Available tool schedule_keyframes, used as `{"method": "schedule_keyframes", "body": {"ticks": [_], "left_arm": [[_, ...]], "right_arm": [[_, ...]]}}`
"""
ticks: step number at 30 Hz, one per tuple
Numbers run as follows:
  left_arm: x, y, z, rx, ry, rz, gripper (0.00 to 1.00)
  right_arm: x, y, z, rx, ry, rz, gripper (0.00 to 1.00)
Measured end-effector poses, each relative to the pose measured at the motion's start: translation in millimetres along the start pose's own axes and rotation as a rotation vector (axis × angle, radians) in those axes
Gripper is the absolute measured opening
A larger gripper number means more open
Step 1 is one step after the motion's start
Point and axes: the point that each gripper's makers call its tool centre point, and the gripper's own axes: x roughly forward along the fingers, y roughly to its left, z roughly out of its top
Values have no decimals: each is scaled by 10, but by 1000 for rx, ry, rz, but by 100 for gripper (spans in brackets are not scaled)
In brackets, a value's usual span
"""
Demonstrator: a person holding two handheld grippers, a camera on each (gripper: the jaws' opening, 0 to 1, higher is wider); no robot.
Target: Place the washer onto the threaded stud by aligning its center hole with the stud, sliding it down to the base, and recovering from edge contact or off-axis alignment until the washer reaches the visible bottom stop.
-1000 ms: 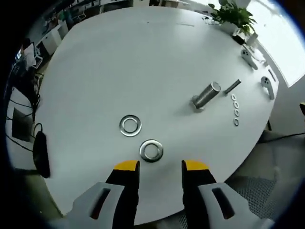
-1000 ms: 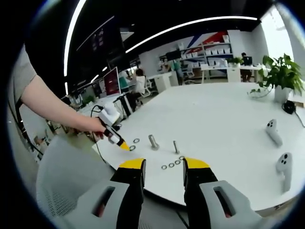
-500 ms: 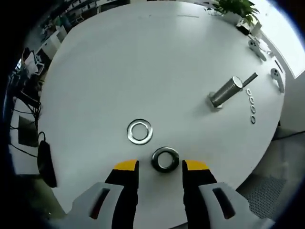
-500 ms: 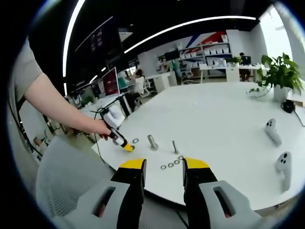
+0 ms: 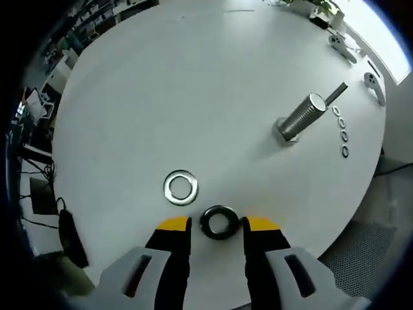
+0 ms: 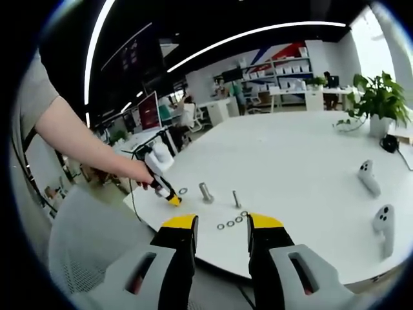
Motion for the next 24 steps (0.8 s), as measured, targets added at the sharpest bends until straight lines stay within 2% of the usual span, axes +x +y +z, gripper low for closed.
{"method": "schedule_keyframes", "body": {"ticks": [3, 9, 11, 13, 17, 24], "left_arm": [[4, -3, -18, 38, 23, -11, 30], [1, -4, -18, 41, 39, -11, 30], [7, 10, -20, 55, 46, -13, 28], [-3, 15, -35, 65, 49, -11, 21], [22, 4, -37, 77, 57, -12, 21], [16, 9, -28, 60, 58, -9, 20]], "right_arm": [[-1, -7, -1, 2, 0, -3, 33], [-1, -13, -1, -1, 1, -7, 33], [-10, -30, 8, 5, -6, -15, 33], [-9, -30, 5, 4, -4, -15, 33], [-7, -28, 2, 2, -1, -15, 33], [0, -24, -17, -2, 11, -14, 32]]}}
